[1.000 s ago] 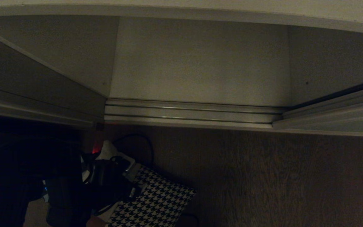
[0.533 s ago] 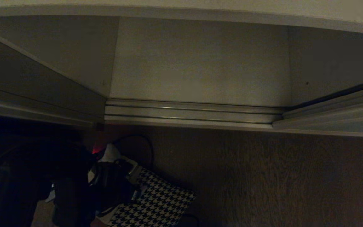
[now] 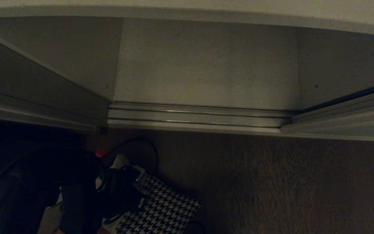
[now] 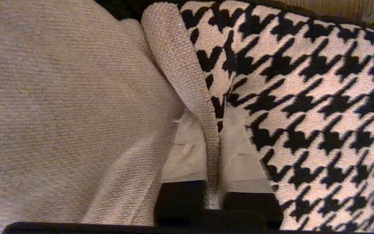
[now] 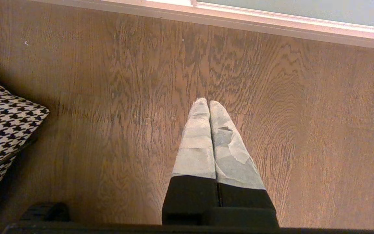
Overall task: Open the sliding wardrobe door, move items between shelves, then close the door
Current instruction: Place the pillow on the lower shelf
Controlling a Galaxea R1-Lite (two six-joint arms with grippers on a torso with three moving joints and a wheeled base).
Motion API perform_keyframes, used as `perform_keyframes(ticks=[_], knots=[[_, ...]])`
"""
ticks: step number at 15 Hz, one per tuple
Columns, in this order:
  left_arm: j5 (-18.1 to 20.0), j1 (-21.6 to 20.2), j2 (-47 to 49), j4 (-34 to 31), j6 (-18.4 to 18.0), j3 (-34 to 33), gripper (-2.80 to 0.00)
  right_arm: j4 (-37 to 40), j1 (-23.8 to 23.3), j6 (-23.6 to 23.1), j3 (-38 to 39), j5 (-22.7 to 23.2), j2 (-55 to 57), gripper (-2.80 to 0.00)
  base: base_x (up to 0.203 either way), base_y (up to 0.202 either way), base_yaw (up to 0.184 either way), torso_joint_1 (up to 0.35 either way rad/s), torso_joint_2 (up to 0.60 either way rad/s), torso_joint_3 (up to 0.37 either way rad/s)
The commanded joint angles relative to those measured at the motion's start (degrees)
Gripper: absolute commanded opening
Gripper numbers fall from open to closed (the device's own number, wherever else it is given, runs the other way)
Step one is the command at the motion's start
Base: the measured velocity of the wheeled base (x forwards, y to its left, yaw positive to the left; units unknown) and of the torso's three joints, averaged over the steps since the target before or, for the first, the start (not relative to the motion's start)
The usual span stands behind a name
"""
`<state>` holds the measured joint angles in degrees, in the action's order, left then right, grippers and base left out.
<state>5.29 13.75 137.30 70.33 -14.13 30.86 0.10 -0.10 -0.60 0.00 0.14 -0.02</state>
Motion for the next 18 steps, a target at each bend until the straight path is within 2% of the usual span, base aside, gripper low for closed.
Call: perform_keyframes(ticks=[1, 4, 7, 9, 12, 18], knots=[[0.1, 0.0, -1.8, 0.7, -0.1, -1.3, -2.8, 0.0, 0.0, 0.0, 0.2, 0.0, 0.0, -2.8, 0.0, 0.0, 0.0, 0.0, 0.0, 0.0], [0.5, 0.0, -8.4, 0.7, 0.6, -5.6, -2.8, 0.0, 0.0, 0.0, 0.2, 0.0, 0.0, -2.8, 0.0, 0.0, 0.0, 0.0, 0.0, 0.0], [0.6, 0.3, -17.0, 0.6, 3.9, -9.9, -2.8, 0.0, 0.0, 0.0, 0.2, 0.0, 0.0, -2.8, 0.0, 0.0, 0.0, 0.0, 0.0, 0.0], [0.7, 2.3, -22.1, 0.3, 5.5, -13.6, -2.8, 0.0, 0.0, 0.0, 0.2, 0.0, 0.0, -2.8, 0.0, 0.0, 0.0, 0.0, 0.0, 0.0], [0.2, 5.2, -30.2, -0.6, 8.1, -15.7, -2.8, 0.0, 0.0, 0.0, 0.2, 0.0, 0.0, -2.8, 0.0, 0.0, 0.0, 0.0, 0.0, 0.0], [0.1, 7.5, -49.5, -14.8, 9.5, -17.0, -2.8, 0.0, 0.0, 0.0, 0.2, 0.0, 0.0, -2.8, 0.0, 0.0, 0.0, 0.0, 0.0, 0.0]])
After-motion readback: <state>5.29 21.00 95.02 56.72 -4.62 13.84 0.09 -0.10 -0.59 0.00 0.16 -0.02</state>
